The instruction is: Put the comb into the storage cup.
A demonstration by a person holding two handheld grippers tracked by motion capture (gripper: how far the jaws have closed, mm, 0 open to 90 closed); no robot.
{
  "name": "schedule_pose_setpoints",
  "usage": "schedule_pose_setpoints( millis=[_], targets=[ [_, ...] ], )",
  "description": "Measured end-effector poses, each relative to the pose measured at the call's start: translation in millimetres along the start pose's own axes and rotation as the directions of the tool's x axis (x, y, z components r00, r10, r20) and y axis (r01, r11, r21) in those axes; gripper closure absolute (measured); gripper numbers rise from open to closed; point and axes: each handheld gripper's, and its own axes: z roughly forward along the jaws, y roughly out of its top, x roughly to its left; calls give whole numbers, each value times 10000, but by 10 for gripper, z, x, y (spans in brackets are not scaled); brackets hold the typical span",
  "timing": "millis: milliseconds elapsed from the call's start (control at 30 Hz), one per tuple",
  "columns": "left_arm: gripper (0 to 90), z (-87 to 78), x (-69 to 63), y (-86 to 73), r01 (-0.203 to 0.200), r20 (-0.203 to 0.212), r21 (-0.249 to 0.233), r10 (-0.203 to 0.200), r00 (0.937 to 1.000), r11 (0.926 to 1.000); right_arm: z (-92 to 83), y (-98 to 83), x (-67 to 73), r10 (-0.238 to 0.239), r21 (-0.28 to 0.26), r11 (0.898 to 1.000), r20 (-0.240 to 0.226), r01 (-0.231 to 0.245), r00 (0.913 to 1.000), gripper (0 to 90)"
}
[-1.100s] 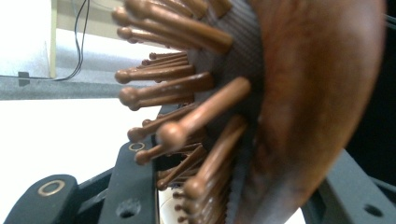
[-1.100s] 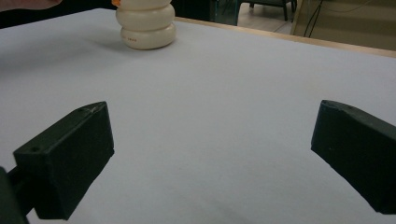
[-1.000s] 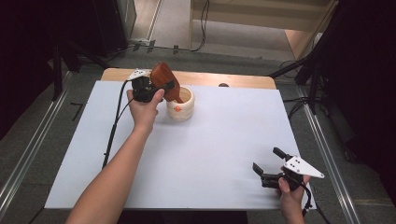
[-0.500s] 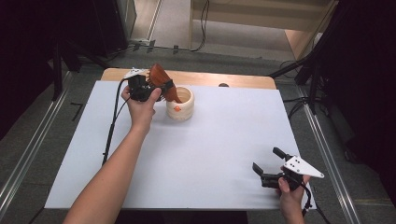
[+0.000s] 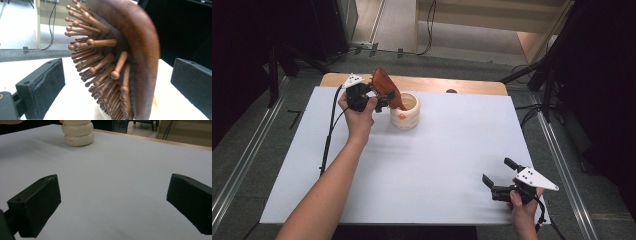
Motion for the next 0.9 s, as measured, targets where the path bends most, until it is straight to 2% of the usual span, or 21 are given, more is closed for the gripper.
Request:
schedule_pose_setpoints(
  millis=[900],
  targets=[
    [0, -314, -76, -40, -767, 86, -116, 768, 9970, 9970, -1, 3, 7, -13, 34, 10000, 38, 13, 10000, 0]
  ],
)
